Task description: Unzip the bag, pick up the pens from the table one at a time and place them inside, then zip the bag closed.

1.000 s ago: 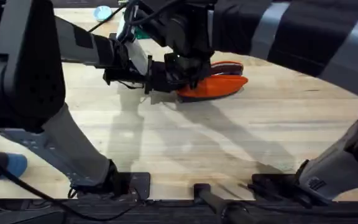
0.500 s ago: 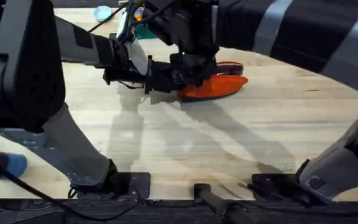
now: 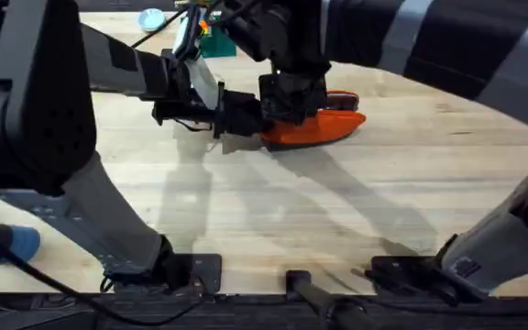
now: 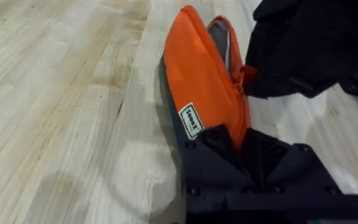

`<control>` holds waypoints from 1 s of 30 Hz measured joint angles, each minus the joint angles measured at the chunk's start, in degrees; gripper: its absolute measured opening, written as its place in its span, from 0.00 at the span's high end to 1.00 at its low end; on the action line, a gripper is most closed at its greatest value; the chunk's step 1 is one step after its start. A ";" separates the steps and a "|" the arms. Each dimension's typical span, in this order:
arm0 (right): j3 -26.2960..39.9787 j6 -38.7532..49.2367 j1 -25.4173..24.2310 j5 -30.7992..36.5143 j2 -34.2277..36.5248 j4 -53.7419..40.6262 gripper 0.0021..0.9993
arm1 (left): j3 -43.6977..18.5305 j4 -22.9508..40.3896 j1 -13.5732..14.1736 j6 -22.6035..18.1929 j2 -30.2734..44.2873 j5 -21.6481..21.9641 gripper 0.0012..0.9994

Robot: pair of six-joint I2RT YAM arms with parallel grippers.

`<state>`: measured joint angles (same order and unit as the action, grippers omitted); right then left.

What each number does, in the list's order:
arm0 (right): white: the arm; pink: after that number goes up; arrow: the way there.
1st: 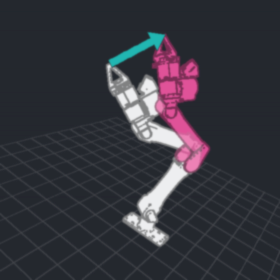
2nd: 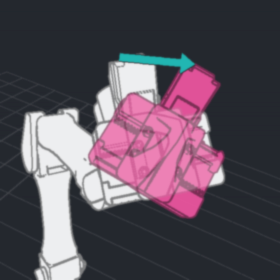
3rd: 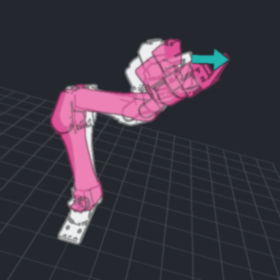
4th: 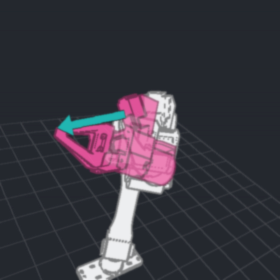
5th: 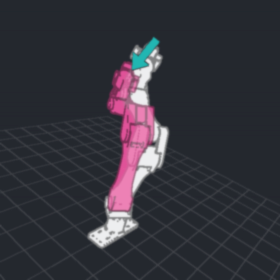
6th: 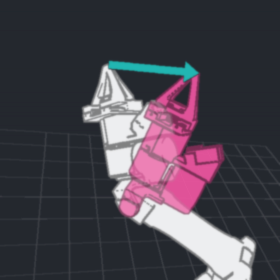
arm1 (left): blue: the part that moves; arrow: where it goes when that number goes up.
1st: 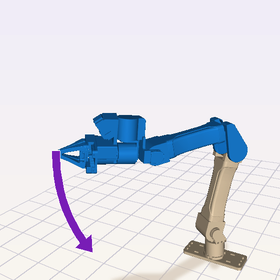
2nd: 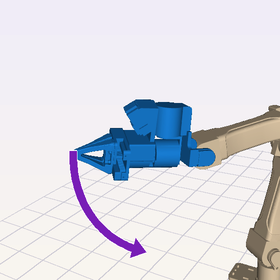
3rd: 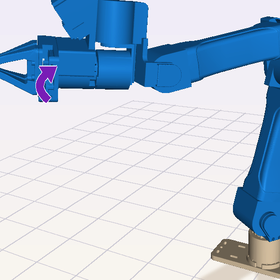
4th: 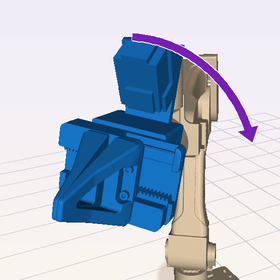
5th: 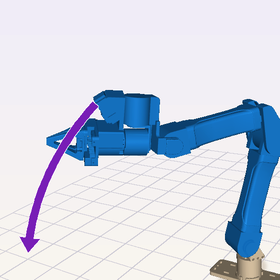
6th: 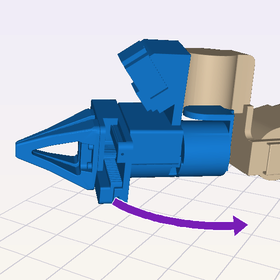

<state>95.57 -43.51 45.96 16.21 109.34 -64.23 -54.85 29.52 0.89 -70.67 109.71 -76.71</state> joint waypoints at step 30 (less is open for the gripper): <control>-9.11 4.97 -6.89 -8.38 -8.41 5.78 0.97 | 0.00 0.04 0.11 0.49 0.00 0.00 0.96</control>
<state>86.46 -38.53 39.07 7.82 100.93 -58.45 -54.85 29.56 0.99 -70.18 109.71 -76.71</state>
